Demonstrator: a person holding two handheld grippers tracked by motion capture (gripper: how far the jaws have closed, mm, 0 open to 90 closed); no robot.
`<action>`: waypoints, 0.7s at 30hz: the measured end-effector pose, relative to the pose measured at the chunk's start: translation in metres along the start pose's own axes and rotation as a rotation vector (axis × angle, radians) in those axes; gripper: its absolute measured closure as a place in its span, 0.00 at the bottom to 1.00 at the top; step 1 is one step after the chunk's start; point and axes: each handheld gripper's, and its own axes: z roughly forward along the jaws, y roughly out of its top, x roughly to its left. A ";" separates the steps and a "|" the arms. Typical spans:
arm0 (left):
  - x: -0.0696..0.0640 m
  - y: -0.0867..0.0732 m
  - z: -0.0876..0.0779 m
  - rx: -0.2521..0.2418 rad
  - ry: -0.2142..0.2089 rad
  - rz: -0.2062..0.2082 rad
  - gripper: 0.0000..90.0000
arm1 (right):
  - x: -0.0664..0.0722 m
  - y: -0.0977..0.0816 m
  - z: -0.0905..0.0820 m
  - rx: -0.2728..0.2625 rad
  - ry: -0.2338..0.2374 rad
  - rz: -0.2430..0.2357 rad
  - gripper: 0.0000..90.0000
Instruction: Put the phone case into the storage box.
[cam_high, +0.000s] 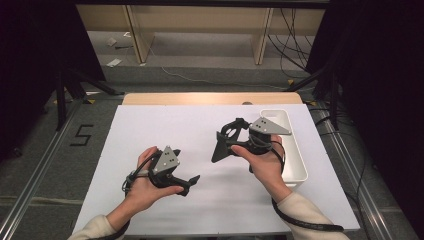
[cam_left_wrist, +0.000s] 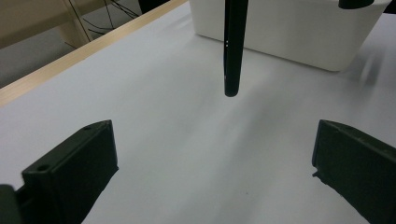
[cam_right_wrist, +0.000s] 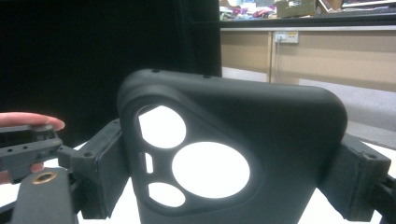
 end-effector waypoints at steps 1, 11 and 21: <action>0.000 0.000 0.000 -0.001 0.002 0.000 0.00 | -0.001 0.000 0.000 -0.003 -0.002 0.001 0.17; 0.004 -0.005 -0.006 -0.010 0.003 0.000 0.00 | -0.008 0.002 -0.004 -0.011 -0.020 -0.003 0.17; 0.008 -0.010 -0.012 -0.013 0.010 -0.007 0.00 | -0.011 0.004 -0.007 -0.017 -0.031 -0.005 0.17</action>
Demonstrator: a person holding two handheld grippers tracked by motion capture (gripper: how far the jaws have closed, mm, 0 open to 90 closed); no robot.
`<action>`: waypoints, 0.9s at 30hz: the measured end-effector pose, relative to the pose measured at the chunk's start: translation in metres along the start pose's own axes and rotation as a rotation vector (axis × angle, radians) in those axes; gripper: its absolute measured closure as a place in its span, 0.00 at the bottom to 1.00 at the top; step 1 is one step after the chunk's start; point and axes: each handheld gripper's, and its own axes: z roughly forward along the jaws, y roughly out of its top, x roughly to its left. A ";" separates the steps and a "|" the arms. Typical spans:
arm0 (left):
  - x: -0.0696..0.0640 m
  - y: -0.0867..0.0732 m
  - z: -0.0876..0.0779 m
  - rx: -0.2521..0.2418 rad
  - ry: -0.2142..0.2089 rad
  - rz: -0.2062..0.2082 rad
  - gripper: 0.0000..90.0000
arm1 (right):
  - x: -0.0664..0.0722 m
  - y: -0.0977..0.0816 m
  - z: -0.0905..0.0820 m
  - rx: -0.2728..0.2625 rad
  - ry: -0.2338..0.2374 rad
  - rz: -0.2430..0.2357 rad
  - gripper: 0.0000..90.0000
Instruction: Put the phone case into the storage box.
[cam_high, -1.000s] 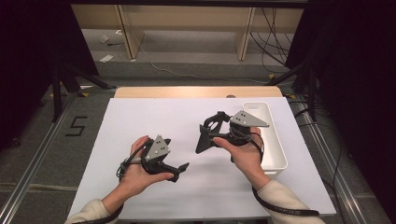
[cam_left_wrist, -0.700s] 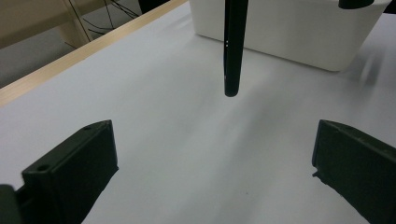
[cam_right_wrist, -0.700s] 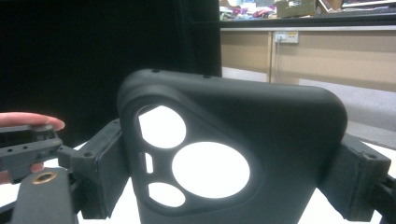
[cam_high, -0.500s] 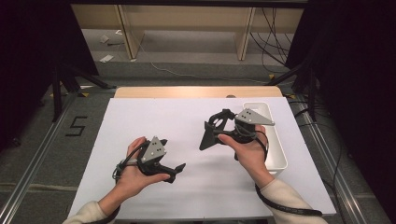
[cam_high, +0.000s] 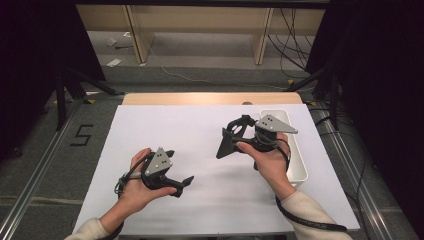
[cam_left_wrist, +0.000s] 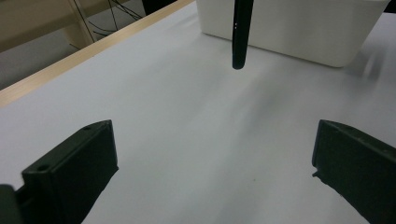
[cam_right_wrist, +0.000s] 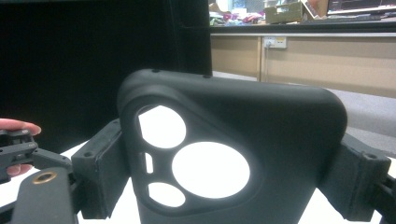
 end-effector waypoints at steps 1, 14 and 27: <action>0.000 0.000 -0.001 0.001 0.001 0.002 0.00 | 0.000 0.000 0.000 0.000 -0.002 -0.001 0.17; 0.004 -0.006 -0.006 0.000 0.013 -0.008 0.00 | -0.004 0.001 -0.002 -0.003 -0.019 -0.004 0.17; 0.004 -0.009 -0.008 0.002 0.021 -0.012 0.00 | -0.009 0.003 -0.004 -0.011 -0.036 -0.005 0.17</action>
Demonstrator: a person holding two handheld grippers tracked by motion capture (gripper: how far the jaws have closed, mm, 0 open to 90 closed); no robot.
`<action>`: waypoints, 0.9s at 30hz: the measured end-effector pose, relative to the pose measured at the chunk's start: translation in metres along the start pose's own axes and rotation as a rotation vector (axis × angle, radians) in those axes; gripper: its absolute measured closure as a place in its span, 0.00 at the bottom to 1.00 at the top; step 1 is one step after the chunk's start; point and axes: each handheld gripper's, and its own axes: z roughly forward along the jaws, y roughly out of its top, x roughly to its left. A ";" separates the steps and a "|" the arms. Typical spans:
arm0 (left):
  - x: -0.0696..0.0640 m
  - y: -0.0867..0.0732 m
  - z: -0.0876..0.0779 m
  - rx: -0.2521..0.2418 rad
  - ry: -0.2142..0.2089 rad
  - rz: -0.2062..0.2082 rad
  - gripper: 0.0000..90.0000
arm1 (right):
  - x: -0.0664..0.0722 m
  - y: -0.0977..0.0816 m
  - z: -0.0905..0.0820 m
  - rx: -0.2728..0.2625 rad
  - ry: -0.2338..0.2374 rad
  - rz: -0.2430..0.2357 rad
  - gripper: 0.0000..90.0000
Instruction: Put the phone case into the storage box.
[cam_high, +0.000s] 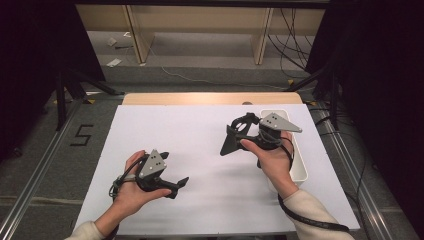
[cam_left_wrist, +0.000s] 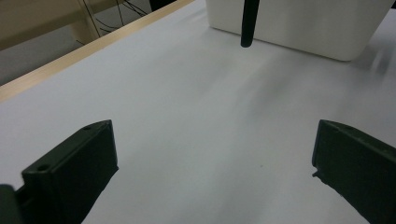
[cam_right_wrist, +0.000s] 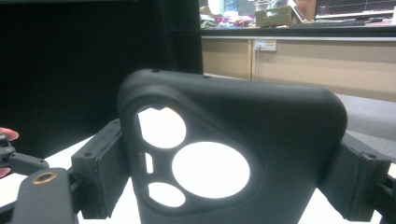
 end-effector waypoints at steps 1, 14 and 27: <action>0.000 0.000 0.000 0.000 0.000 0.000 0.00 | 0.000 0.000 0.000 0.000 0.000 0.001 0.17; 0.001 0.001 -0.001 -0.008 0.003 0.000 0.00 | -0.005 0.002 -0.003 -0.008 -0.020 0.006 0.17; 0.001 0.001 -0.001 -0.015 0.004 -0.005 0.00 | -0.011 0.005 -0.006 -0.019 -0.036 0.007 0.17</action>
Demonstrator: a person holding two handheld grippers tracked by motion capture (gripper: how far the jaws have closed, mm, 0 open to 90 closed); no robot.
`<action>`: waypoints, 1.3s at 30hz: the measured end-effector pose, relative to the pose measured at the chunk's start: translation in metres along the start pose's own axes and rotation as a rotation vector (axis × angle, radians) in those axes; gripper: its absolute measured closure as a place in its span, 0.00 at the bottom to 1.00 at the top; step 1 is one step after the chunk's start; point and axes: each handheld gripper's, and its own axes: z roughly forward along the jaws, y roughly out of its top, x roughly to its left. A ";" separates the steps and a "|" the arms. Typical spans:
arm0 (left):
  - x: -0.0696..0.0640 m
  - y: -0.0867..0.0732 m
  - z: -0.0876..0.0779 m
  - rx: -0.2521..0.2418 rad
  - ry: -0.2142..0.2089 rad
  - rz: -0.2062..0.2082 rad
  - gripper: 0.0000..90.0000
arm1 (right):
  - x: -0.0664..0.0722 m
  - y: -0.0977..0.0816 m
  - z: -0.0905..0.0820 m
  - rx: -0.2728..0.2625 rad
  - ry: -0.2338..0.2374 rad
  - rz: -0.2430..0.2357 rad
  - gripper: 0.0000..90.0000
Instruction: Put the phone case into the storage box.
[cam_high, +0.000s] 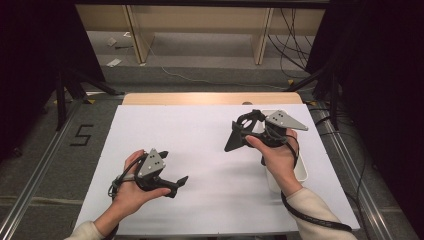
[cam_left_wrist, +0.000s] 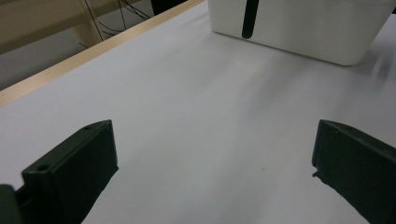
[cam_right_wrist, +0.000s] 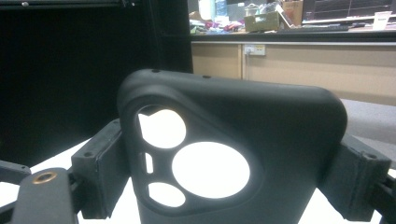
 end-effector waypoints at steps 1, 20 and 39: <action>0.000 0.000 0.000 0.000 0.000 0.000 0.00 | 0.000 0.000 0.000 -0.001 -0.001 0.001 0.17; 0.001 0.001 -0.001 -0.006 0.002 0.000 0.00 | -0.009 0.005 -0.005 -0.015 -0.026 0.007 0.17; 0.001 0.000 0.000 -0.006 0.002 0.000 0.00 | -0.017 0.008 -0.009 -0.028 -0.053 0.011 0.17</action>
